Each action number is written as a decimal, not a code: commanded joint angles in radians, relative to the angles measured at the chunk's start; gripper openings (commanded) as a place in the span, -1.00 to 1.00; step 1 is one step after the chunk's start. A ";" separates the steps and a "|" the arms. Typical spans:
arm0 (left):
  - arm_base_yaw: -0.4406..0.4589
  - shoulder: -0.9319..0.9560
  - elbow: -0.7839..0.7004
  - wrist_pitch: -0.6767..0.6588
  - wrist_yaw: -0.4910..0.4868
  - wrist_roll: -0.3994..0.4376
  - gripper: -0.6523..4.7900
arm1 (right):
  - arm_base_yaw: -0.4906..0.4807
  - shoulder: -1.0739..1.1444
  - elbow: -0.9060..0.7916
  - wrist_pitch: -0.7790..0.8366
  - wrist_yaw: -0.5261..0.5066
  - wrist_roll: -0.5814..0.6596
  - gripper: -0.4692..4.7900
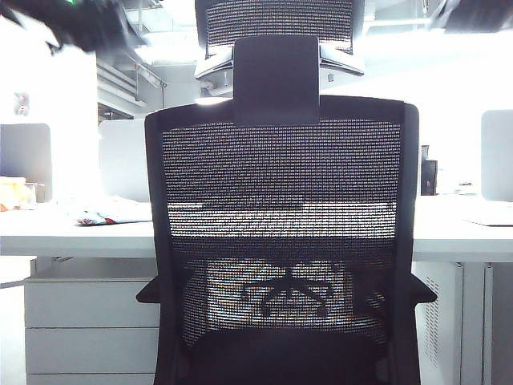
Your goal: Push the black chair under the table.
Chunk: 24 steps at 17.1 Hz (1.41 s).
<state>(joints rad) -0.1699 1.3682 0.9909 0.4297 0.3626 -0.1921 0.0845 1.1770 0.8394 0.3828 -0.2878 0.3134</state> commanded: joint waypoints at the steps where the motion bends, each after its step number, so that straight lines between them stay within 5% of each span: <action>1: 0.003 -0.182 -0.085 -0.031 -0.011 -0.003 -0.78 | 0.000 -0.193 -0.022 -0.107 0.002 0.003 -0.84; 8: 0.003 -0.767 -0.288 -0.333 -0.102 0.005 -0.78 | -0.001 -0.631 -0.096 -0.383 0.050 0.002 -0.84; 11: 0.003 -0.952 -0.302 -0.513 -0.236 0.081 -0.78 | -0.002 -0.772 -0.155 -0.488 0.054 0.000 -0.84; 16: 0.003 -1.073 -0.327 -0.640 -0.259 0.080 -0.78 | -0.002 -0.886 -0.225 -0.570 0.065 0.000 -0.84; 24: 0.003 -1.149 -0.387 -0.710 -0.324 0.080 -0.78 | -0.002 -0.945 -0.243 -0.645 0.234 -0.034 -0.83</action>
<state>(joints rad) -0.1692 0.2195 0.6029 -0.2810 0.0410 -0.1196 0.0822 0.2337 0.5926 -0.2760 -0.0669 0.2852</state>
